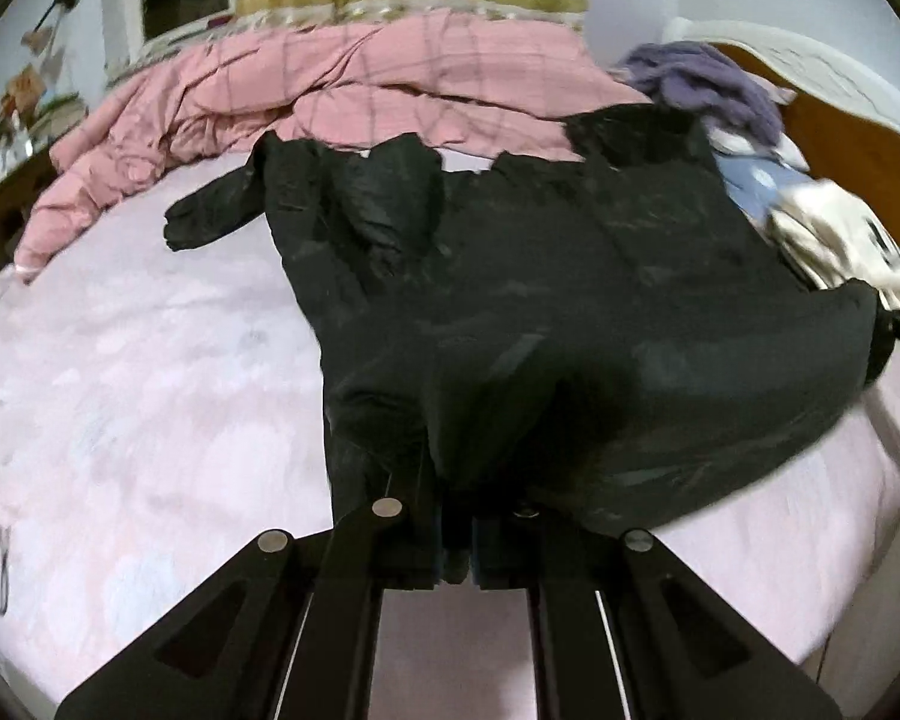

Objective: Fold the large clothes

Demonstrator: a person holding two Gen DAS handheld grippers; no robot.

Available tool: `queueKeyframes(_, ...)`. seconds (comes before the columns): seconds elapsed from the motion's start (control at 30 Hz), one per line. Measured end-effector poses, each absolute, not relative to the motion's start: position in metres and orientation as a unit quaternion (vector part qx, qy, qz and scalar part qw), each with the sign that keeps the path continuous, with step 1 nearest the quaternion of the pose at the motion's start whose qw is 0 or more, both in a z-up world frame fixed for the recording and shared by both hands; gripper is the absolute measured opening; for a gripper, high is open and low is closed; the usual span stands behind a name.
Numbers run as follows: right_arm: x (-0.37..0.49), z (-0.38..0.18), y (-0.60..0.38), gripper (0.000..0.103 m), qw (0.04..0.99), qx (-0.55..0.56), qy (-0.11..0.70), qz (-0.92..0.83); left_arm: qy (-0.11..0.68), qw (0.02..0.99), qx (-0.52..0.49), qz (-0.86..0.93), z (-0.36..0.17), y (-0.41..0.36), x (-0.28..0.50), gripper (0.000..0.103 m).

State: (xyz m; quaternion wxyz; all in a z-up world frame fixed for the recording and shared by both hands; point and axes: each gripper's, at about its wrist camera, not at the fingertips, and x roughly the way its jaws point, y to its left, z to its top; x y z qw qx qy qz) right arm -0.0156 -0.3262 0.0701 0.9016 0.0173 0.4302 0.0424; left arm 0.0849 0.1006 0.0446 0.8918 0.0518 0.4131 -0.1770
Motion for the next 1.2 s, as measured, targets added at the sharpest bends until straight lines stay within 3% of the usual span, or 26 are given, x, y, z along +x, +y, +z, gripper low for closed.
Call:
queueKeyframes(0.3,0.101,0.014,-0.343,0.014,0.891,0.037,0.452,0.012,0.467,0.876,0.030,-0.117,-0.011,0.082,0.164,0.007)
queueKeyframes(0.4,0.103,0.004,-0.347,0.032,0.908,0.052,0.415,-0.012,0.442,0.890,0.035,-0.104,-0.017,0.082,0.157,0.012)
queueKeyframes(0.47,0.097,0.009,-0.347,0.066,0.923,0.023,0.377,-0.081,0.387,0.917,0.012,-0.097,-0.005,0.090,0.139,0.017)
queueKeyframes(0.6,0.054,0.049,-0.353,0.078,0.956,0.028,0.252,-0.151,0.251,0.961,-0.005,-0.115,0.040,0.098,0.084,0.047)
queueKeyframes(0.63,0.046,0.056,-0.355,0.083,0.960,0.038,0.234,-0.151,0.244,0.962,0.013,-0.118,0.048,0.091,0.079,0.047)
queueKeyframes(0.73,0.030,0.074,-0.351,0.084,0.969,0.071,0.208,-0.116,0.252,0.958,0.041,-0.129,0.066,0.067,0.082,0.047)
queueKeyframes(0.87,0.059,0.069,-0.323,0.084,0.954,0.092,0.284,-0.011,0.317,0.939,0.058,-0.122,0.056,0.028,0.131,0.047)
queueKeyframes(1.0,0.105,0.021,-0.319,0.084,0.932,0.101,0.343,-0.051,0.366,0.924,0.111,-0.017,-0.003,0.029,0.193,0.050)
queueKeyframes(1.07,0.124,-0.013,-0.331,0.084,0.912,0.082,0.385,-0.117,0.392,0.917,0.054,-0.057,-0.020,0.048,0.198,0.050)
queueKeyframes(1.2,0.123,-0.036,-0.356,0.089,0.899,0.140,0.402,-0.100,0.395,0.915,0.049,-0.058,-0.031,0.053,0.198,0.055)
